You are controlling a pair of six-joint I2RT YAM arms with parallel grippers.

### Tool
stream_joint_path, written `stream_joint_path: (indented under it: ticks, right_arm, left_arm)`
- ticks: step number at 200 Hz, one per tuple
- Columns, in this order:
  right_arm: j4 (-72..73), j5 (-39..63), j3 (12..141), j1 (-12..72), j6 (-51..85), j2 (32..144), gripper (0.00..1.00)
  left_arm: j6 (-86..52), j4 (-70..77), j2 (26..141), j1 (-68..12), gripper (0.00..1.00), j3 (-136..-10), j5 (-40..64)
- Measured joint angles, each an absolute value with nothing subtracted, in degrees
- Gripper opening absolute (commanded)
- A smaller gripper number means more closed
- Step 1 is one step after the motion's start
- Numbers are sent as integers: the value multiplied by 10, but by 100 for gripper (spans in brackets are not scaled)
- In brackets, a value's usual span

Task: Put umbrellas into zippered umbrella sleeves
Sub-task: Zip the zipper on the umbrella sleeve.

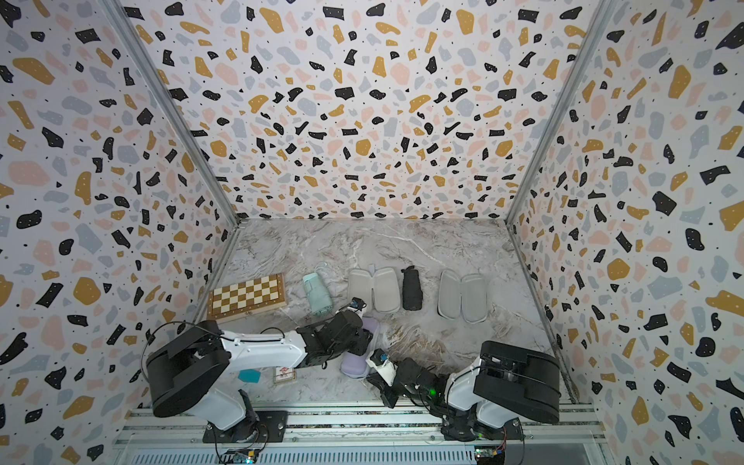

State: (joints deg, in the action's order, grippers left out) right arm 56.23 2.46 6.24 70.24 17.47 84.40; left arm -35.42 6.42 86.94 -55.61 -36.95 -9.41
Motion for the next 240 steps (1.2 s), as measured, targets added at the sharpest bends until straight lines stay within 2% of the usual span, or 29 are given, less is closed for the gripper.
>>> stream_joint_path:
  ticks: [12,35,54,92,139,202,240]
  right_arm:
    - [567,33,67,705,173,845,0]
    - [571,38,71,702,169,849,0]
    - [568,36,70,691,167,854,0]
    - [560,35,55,646,166,856,0]
    - [562,37,53,615,166,856,0]
    - [582,43,54,608,165,872,0]
    - [582,43,54,608,167,871,0]
  left_arm:
    - [-367,53,832,-556,54,-345,-99]
    - [-375,23,764,-553,76,-312,-124]
    - [-377,-3,736,-540,83,-298,-139]
    - [-334,-14,731,-496,82,-303,-145]
    - [-289,22,764,-434,75,-331,-106]
    - [-286,64,782,-432,74,-295,-52]
    - [-298,95,789,-433,63,-280,-53]
